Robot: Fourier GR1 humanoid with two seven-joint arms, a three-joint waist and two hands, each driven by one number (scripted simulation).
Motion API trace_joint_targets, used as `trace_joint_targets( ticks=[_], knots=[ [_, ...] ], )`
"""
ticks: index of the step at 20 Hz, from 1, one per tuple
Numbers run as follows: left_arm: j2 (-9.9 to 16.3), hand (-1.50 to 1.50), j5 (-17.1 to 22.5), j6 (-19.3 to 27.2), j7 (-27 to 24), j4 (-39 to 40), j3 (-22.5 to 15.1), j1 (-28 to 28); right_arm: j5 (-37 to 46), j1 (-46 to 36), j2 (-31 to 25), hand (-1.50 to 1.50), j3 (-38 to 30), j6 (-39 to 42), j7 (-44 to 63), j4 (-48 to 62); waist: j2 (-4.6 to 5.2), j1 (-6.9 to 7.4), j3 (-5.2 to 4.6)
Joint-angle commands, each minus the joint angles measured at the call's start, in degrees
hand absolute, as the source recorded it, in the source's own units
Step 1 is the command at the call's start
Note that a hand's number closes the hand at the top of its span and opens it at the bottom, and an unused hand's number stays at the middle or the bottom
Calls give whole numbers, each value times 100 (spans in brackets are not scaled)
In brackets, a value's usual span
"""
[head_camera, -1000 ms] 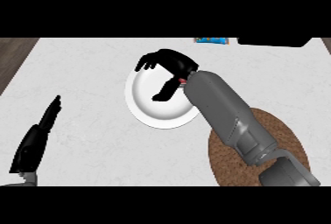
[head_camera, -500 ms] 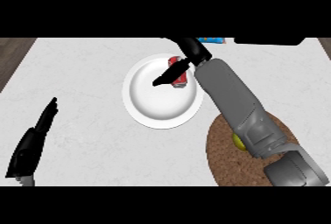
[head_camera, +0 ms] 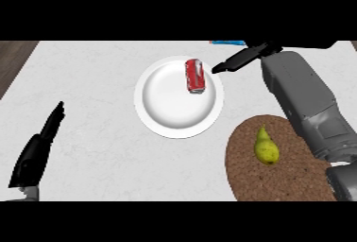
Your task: Pick the can from the placemat and place it in the plate
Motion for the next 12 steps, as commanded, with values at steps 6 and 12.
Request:
trace_joint_targets(
  ticks=[6, 12],
  knots=[
    [-102, 0, -82, 36, -153, -10, -90, 101, 102, 48, -979, -150, -105, 845, -810, 365, 52, 189, 7],
    [36, 0, 28, -172, 93, -73, -51, -272, 205, 222, -1287, -150, -91, 1002, -1230, 515, 130, 267, 21]
  ],
)
